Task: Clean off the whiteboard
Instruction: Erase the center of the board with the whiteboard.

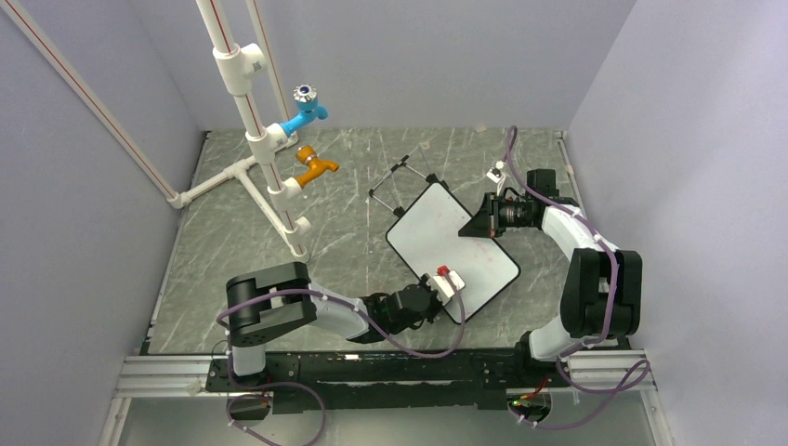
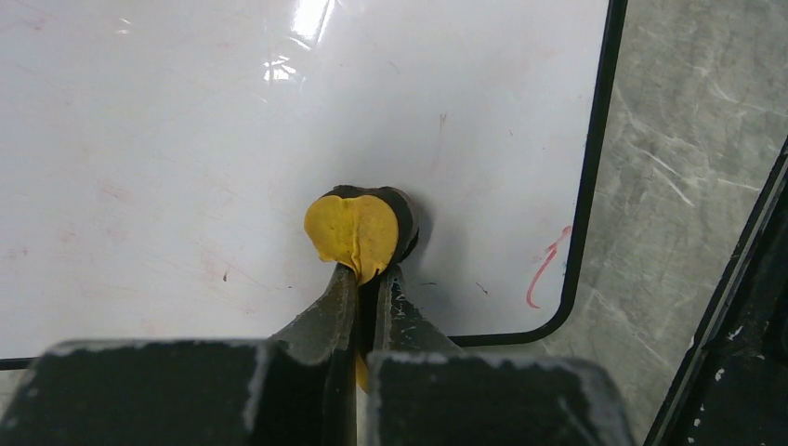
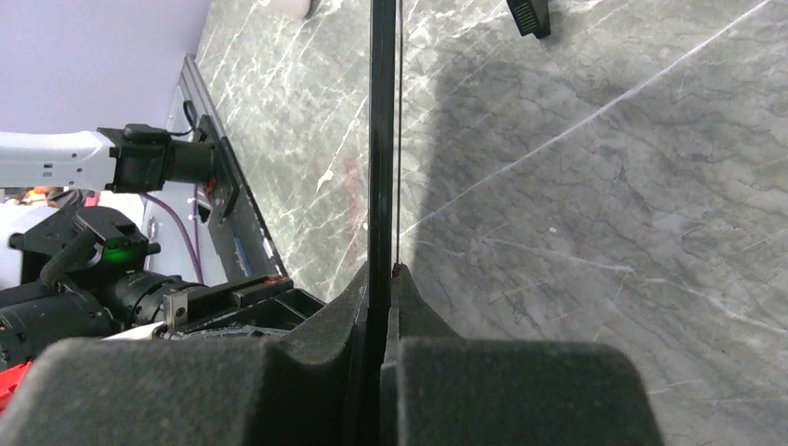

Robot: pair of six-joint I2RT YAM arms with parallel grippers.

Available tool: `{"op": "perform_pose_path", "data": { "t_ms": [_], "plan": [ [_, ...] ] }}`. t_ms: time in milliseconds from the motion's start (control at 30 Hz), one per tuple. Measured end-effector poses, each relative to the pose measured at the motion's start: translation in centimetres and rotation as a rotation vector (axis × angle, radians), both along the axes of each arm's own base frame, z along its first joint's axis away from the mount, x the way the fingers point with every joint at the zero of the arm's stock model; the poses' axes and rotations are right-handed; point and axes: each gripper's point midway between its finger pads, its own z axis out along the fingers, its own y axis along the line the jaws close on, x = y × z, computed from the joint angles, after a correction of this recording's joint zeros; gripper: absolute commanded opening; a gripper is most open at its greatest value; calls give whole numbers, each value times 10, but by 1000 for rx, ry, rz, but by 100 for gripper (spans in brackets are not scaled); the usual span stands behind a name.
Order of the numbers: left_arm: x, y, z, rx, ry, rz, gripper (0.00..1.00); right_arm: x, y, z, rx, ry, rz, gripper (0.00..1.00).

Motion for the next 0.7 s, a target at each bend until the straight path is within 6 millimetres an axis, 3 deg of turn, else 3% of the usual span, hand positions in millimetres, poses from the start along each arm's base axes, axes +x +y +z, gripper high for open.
{"op": "perform_pose_path", "data": {
  "t_ms": [267,533,700],
  "plan": [
    [-10,-1,-3,31,-13,1,0,-5,-1,-4,-6,26,-2,0],
    [-51,4,-23,61,-10,-86,0,-11,4,-7,4,42,16,0],
    [-56,-4,-25,61,-18,-86,0,-10,2,-7,2,44,8,0]
  ]
}}
